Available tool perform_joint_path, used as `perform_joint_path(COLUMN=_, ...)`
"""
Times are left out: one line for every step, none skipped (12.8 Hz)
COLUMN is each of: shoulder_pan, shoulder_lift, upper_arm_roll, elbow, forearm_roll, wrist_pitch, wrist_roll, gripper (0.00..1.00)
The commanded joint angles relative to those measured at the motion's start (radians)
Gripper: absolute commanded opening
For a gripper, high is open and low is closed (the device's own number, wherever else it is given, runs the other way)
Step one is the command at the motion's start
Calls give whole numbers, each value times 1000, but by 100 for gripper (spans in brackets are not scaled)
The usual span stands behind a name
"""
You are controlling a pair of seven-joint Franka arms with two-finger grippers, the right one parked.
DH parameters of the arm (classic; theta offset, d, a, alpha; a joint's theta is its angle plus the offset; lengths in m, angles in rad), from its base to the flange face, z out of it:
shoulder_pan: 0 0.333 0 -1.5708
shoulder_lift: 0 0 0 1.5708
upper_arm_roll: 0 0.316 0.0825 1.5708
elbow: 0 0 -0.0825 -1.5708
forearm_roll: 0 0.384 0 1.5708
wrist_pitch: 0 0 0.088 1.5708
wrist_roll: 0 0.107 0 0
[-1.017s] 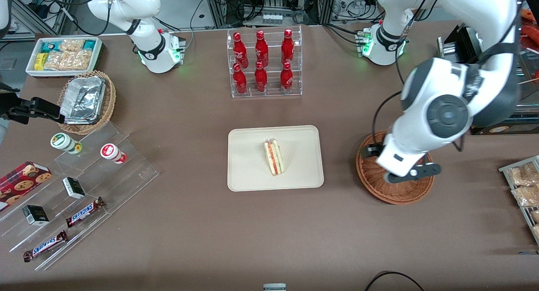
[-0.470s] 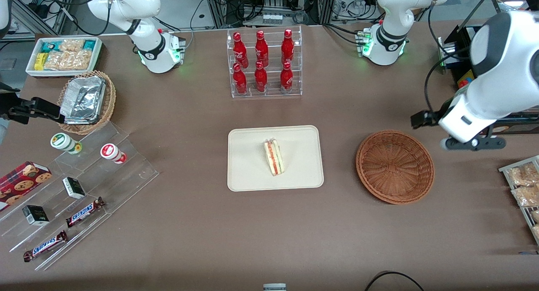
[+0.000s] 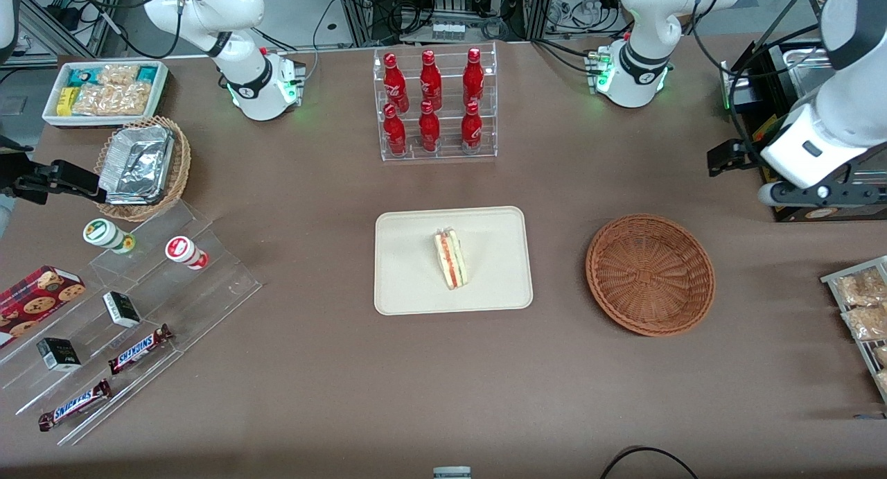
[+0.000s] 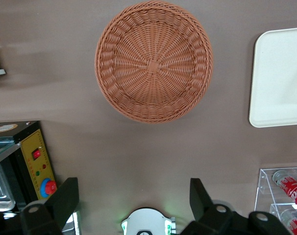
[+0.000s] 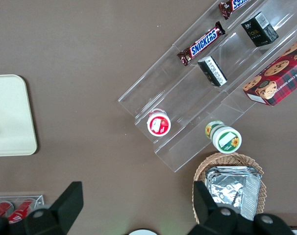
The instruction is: Place sandwich from basket to tray
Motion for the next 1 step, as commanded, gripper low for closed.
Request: perform_joint_path(shoulder_pan=-28, shoulder_lift=-47, upper_arm_roll=45, elbow=-28, forearm_roll=-2, wrist_pitch=-12, wrist_roll=53, gripper=100)
